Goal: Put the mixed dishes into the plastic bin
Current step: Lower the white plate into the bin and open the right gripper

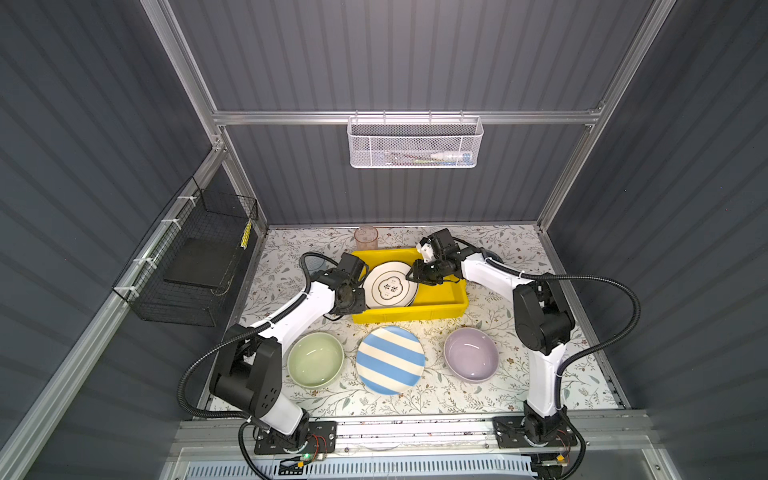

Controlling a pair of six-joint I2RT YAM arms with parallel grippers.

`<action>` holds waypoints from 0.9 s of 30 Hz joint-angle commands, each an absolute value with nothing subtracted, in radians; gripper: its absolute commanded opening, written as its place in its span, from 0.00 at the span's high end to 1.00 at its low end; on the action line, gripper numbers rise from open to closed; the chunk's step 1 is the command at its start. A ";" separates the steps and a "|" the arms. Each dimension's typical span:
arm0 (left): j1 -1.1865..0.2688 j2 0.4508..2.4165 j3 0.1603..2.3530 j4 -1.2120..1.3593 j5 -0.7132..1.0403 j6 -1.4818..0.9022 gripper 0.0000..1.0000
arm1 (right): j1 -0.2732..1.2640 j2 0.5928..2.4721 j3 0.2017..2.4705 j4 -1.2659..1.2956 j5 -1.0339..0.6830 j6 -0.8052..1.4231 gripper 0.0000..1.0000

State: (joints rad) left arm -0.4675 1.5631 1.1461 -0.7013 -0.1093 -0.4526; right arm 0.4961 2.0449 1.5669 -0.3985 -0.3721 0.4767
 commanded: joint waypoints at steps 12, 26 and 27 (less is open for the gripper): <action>-0.462 1.571 1.180 -0.715 -0.080 -0.449 0.65 | 0.549 2.102 1.682 -0.549 -0.231 0.413 0.50; -0.461 1.589 1.211 -0.696 -0.058 -0.467 0.65 | 0.595 2.148 1.732 -0.598 -0.128 0.391 0.41; -0.462 1.591 1.216 -0.696 -0.056 -0.468 0.65 | 0.597 2.148 1.731 -0.598 -0.128 0.391 0.41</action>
